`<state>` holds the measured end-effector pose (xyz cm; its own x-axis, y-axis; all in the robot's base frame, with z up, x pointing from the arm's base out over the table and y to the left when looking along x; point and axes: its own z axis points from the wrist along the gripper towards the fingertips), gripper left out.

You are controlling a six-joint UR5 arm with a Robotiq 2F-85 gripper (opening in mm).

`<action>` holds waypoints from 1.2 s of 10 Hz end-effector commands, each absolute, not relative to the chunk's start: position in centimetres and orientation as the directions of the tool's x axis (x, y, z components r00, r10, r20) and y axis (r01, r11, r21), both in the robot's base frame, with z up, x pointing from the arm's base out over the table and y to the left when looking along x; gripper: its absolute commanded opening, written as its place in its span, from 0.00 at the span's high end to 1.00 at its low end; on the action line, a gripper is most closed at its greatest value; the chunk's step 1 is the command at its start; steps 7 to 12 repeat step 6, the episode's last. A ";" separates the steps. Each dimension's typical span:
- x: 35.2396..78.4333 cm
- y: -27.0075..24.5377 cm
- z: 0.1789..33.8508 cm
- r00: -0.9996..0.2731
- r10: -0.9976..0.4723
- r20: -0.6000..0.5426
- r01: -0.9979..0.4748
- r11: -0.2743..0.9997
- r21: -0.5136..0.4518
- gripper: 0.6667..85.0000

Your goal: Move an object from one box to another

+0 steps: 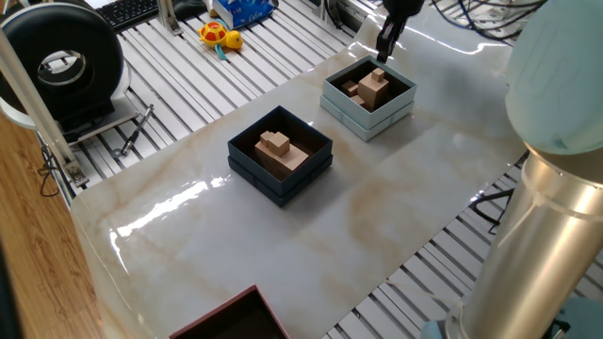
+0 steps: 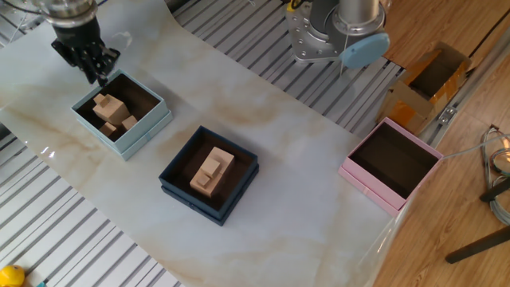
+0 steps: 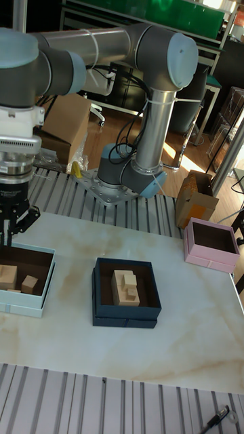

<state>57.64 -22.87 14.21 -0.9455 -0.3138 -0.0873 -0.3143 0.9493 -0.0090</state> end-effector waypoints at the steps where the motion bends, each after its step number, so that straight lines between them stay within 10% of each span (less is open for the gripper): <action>1: 57.8 -22.5 15.9 -0.960 -0.268 -0.085 -0.269 0.963 -0.006 0.99; 12: 58.8 -21.0 16.6 -0.958 -0.270 -0.099 -0.271 0.962 0.006 0.99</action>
